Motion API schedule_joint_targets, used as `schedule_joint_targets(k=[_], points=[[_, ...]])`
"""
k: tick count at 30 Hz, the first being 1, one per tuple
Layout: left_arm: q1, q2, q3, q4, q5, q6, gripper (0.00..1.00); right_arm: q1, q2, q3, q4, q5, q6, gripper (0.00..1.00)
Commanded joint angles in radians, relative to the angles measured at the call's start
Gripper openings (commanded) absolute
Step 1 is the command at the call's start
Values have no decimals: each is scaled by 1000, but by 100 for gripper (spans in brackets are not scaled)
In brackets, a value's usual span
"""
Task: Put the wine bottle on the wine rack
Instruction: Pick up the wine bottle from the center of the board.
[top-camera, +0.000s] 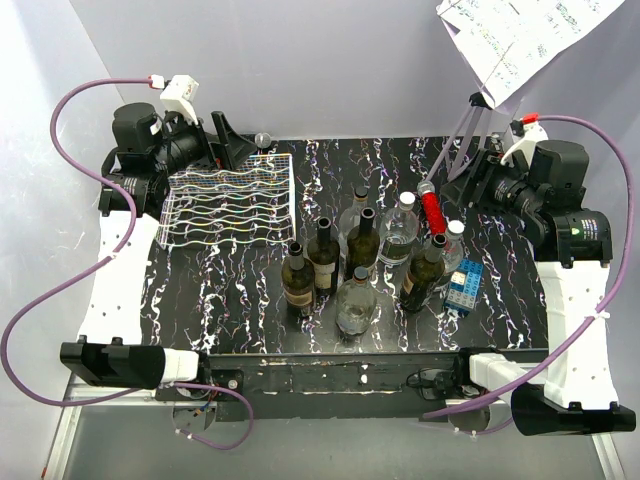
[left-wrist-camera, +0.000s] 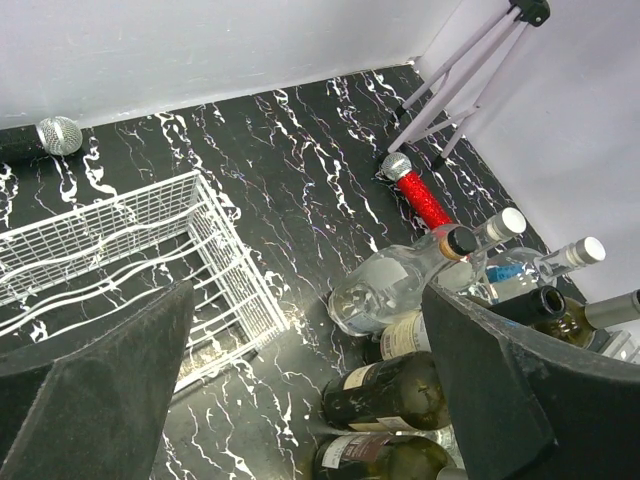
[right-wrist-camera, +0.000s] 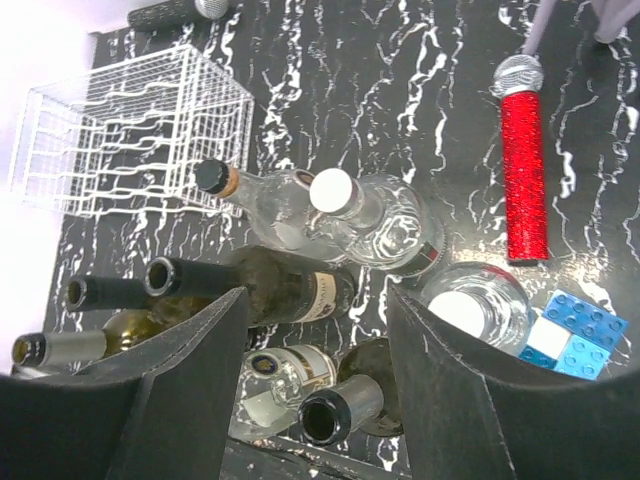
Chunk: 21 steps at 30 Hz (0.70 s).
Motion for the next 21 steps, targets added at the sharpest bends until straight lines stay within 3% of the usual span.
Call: schedule_joint_targets(k=[1,3,8,15,21], points=[[1,-45,2,29,29,-12,98,-1,-27,22,74,-114,-13,65],[1,-50,6,29,12,-31,98,-1,-39,11,97,-170,-19,66],[1,-76,72,-23,-182,-28,98,2,-65,14,140,-343,-36,67],[1,-96,43,-15,-39,-5,98,60,-64,43,160,-421,-41,68],[1,-148,-55,8,-94,-40,98,131,-67,23,191,-452,-42,68]])
